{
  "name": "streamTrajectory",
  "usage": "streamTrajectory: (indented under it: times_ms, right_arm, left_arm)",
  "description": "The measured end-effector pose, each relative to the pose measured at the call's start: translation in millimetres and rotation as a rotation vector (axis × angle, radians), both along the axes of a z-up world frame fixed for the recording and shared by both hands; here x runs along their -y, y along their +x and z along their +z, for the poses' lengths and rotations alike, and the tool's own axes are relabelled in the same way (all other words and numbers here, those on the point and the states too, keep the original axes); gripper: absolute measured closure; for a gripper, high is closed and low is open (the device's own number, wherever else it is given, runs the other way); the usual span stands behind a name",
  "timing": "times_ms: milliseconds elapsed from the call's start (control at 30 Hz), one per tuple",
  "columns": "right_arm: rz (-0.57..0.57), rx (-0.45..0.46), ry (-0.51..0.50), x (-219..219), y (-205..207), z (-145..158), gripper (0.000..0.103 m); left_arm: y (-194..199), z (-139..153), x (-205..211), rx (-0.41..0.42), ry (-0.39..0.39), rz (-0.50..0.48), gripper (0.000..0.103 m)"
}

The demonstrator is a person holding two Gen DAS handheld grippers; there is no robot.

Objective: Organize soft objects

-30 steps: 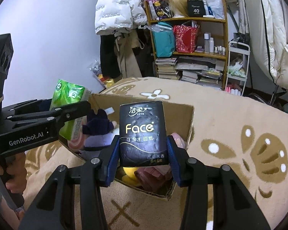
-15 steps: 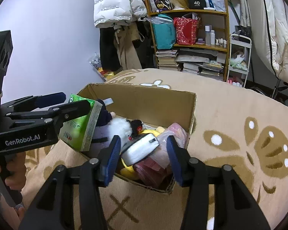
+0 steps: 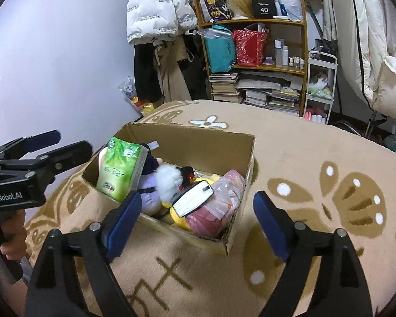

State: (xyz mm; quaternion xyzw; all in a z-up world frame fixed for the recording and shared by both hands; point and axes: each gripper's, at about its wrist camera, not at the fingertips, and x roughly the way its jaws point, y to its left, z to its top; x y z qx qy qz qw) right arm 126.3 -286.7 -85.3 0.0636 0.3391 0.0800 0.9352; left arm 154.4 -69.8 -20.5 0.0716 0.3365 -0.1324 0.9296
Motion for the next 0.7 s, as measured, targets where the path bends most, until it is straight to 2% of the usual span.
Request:
streamTrajectory:
  times_ms: [133, 233, 367, 533, 700]
  right_arm:
    - [-0.005, 0.002, -0.01, 0.3, -13.7, 11.8, 0.011]
    - [-0.011, 0.02, -0.005, 0.5, -25.3, 24.0, 0.002]
    - [-0.009, 0.059, 0.019, 1.1, -43.6, 44.2, 0.002]
    - [-0.014, 0.105, 0.015, 0.6, -67.7, 64.4, 0.001]
    - [-0.018, 0.139, 0.013, -0.2, -92.0, 77.1, 0.0]
  left_arm:
    - [-17.6, 12.2, -11.3, 0.019, 0.016, 0.024, 0.003]
    - [-29.0, 22.7, -20.7, 0.031, -0.004, 0.045, 0.003]
    - [-47.0, 38.3, -33.4, 0.055, -0.017, 0.067, 0.001]
    - [-74.6, 53.7, -42.6, 0.102, 0.014, 0.08, 0.001]
    - [-101.4, 61.9, -57.1, 0.124, -0.009, 0.097, 0.001]
